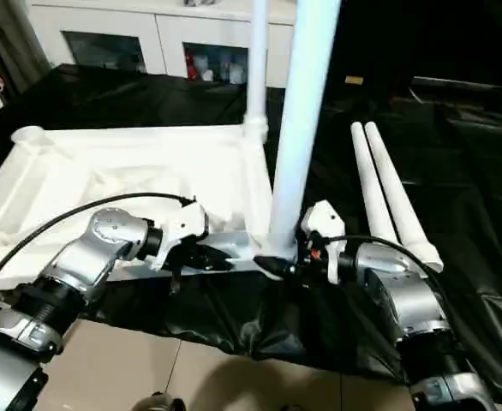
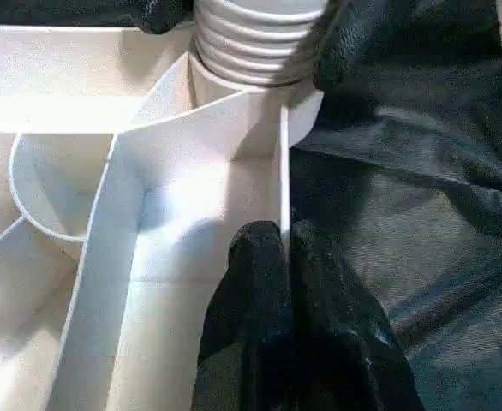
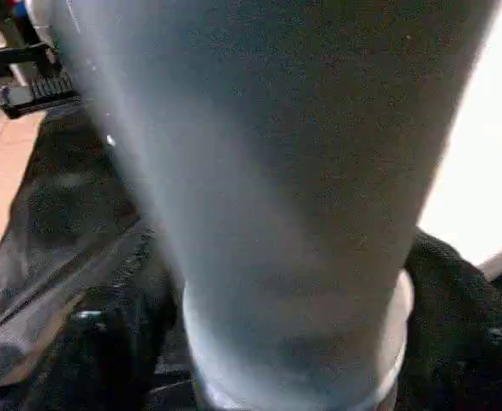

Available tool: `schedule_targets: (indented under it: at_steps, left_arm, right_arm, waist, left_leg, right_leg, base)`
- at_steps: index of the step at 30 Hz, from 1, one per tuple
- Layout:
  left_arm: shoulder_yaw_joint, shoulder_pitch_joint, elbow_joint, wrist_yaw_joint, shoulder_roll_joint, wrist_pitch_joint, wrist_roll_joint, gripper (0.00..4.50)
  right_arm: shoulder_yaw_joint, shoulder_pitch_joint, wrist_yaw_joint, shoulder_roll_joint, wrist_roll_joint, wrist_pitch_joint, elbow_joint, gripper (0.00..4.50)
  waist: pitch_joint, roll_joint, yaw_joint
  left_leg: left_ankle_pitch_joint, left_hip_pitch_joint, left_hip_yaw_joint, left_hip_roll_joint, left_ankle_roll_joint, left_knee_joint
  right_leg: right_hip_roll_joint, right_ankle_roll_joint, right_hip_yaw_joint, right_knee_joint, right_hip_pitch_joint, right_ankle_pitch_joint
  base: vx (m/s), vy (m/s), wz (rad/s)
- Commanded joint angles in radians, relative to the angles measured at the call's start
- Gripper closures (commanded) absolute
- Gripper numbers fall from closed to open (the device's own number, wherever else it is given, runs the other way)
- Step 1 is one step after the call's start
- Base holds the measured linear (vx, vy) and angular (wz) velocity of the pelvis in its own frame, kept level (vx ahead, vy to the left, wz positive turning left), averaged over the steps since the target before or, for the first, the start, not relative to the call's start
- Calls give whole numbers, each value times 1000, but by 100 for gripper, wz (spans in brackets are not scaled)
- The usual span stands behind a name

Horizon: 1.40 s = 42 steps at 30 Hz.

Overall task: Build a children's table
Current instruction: Insert table leg to table base

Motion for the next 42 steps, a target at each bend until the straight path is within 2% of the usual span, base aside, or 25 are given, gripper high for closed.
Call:
schedule_targets:
  at_steps: [1,3,8,15,18,20,22,26,28,29,32,36,37,38,39,41,42]
  left_arm:
    - [7,-22,-20,3,-6,-32,-10,450]
    - [6,-20,-16,0,-4,-37,-9,450]
    - [7,-18,-7,-3,-4,-46,-6,450]
    - [9,-11,-9,-6,-11,-41,-13,450]
    - [10,-10,-7,-7,-13,-40,-13,450]
    - [11,-9,-7,-8,-14,-39,-13,450]
    - [12,-9,-5,-7,-15,-40,-12,450]
    - [17,-10,5,7,-17,-52,-6,450]
    - [19,-11,9,14,-18,-53,-4,450]
    - [21,-11,11,17,-18,-53,-3,450]
    - [27,-15,22,37,-21,-53,0,450]
    - [51,-35,62,117,-46,-41,7,450]
    - [60,-46,81,157,-59,-35,12,450]
    - [71,-62,107,213,-77,-24,20,450]
    - [82,-78,133,267,-96,-13,26,450]
    - [103,-103,173,362,-131,5,32,450]
    - [111,-112,187,396,-145,13,33,450]
  right_arm:
    - [35,17,35,2,5,18,-30,131]
    - [38,24,39,4,9,27,-38,152]
    - [44,41,42,11,7,49,-48,170]
    - [13,64,14,53,57,103,-24,171]
    - [-7,66,-5,77,76,142,20,171]
    - [-12,63,-13,86,73,153,46,171]
    - [-6,59,-20,95,50,127,91,172]
    - [-3,55,-30,106,27,98,130,173]
    - [-1,54,-35,108,20,92,136,173]
    - [-2,54,-39,110,16,88,137,173]
    - [-9,54,-55,120,13,80,145,173]
    - [-59,20,-214,184,-2,43,229,173]
    - [-78,1,-286,209,-11,26,271,173]
    - [-101,-24,-379,239,-21,6,325,173]
    - [-124,-49,-465,267,-29,-10,376,173]
    - [-160,-87,-578,313,-24,-33,448,173]
    - [-171,-101,-620,328,-23,-46,472,173]
  waist:
    - [-81,-5,-2]
    - [-80,-4,-2]
    - [-79,-4,-1]
    - [-81,-5,1]
    - [-81,-1,-1]
    - [-81,0,0]
    - [-81,2,-1]
    - [-74,4,-6]
    - [-68,4,-11]
    - [-65,4,-14]
    - [-66,4,-20]
    - [-65,3,-27]
    - [-64,3,-32]
    - [-62,-2,-36]
    - [-61,3,-43]
    - [-60,3,-54]
    - [-60,2,-53]
  left_leg:
    - [-171,14,5,13,76,-62]
    - [-189,16,5,13,69,-63]
    - [-206,17,4,14,57,-64]
    - [-201,16,4,13,54,-63]
    - [-202,16,3,12,53,-63]
    - [-206,15,3,13,51,-64]
    - [-217,17,3,13,44,-64]
    - [-284,22,2,12,24,-71]
    - [-334,24,0,10,11,-77]
    - [-365,29,-2,11,3,-79]
    - [-373,29,-6,11,-2,-82]
    - [-389,31,-6,8,-13,-82]
    - [-392,27,-10,7,-17,-85]
    - [-407,31,-7,6,-19,-83]
    - [-421,35,-11,4,-30,-82]
    - [-433,39,-12,-1,-36,-78]
    - [-437,40,-13,-2,-33,-78]
  right_leg:
    - [-34,-276,25,-53,65,-63]
    - [-34,-271,25,-55,64,-92]
    - [-34,-264,26,-57,62,-119]
    - [-35,-264,26,-56,63,-115]
    - [-34,-270,25,-54,63,-110]
    - [-34,-271,25,-55,62,-112]
    - [-35,-273,24,-55,61,-113]
    - [-36,-252,25,-67,59,-214]
    - [-37,-228,24,-77,59,-304]
    - [-39,-215,24,-83,56,-355]
    - [-38,-201,25,-86,56,-379]
    - [-38,-200,23,-87,52,-398]
    - [-39,-187,22,-89,55,-426]
    - [-38,-176,21,-95,48,-458]
    - [-41,-170,19,-96,45,-496]
    - [-40,-152,15,-104,39,-549]
    - [-39,-141,13,-109,39,-565]
  base:
    - [0,0,0]
    - [0,0,0]
    - [0,0,0]
    - [0,0,0]
    - [0,0,0]
    - [0,0,0]
    - [0,0,0]
    - [0,0,0]
    - [0,0,0]
    - [0,0,0]
    - [0,0,0]
    - [0,0,0]
    - [0,0,0]
    - [0,0,0]
    - [0,0,0]
    - [0,0,0]
    - [0,0,0]
